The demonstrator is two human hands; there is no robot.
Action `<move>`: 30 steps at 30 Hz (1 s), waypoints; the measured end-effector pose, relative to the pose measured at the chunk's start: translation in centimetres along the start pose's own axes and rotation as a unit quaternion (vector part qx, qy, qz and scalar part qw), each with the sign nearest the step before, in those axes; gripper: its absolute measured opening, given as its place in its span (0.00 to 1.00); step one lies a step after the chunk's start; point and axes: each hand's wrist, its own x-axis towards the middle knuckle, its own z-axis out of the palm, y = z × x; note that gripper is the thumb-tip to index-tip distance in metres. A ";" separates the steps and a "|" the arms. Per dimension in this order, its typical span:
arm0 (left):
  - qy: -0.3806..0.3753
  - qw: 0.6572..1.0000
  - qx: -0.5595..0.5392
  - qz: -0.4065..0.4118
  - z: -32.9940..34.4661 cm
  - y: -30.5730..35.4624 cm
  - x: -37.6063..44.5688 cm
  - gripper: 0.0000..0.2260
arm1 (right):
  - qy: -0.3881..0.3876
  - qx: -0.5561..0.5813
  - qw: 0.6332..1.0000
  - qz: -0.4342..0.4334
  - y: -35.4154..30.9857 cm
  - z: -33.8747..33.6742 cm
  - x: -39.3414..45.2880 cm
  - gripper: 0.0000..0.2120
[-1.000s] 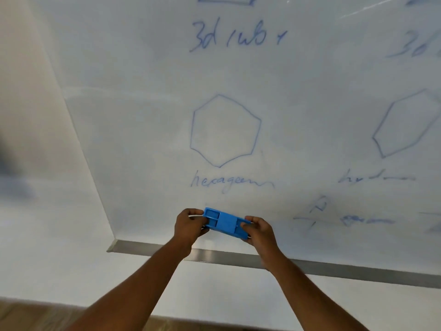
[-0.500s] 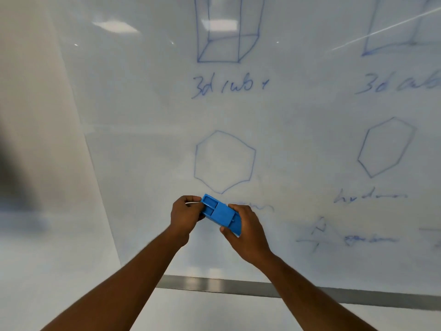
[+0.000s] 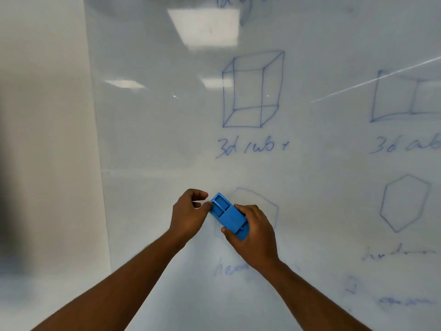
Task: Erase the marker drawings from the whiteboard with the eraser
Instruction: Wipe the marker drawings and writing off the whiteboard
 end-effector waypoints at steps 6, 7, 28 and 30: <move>0.084 0.945 0.246 0.198 -3.4 3.5 5.2 0.14 | 0.073 -0.021 0.997 -0.028 -1.4 -1.4 6.8 0.30; 0.089 0.933 0.267 0.225 -4.0 4.1 5.8 0.15 | 0.080 -0.025 0.996 -0.033 -1.6 -1.6 7.5 0.30; 0.227 0.786 0.373 0.438 -10.3 12.0 23.7 0.38 | 0.236 -0.048 0.957 -0.161 -7.5 -6.7 24.0 0.28; 0.240 0.779 0.369 0.446 -10.1 11.8 24.2 0.38 | 0.239 -0.062 0.953 -0.173 -8.1 -6.9 25.1 0.28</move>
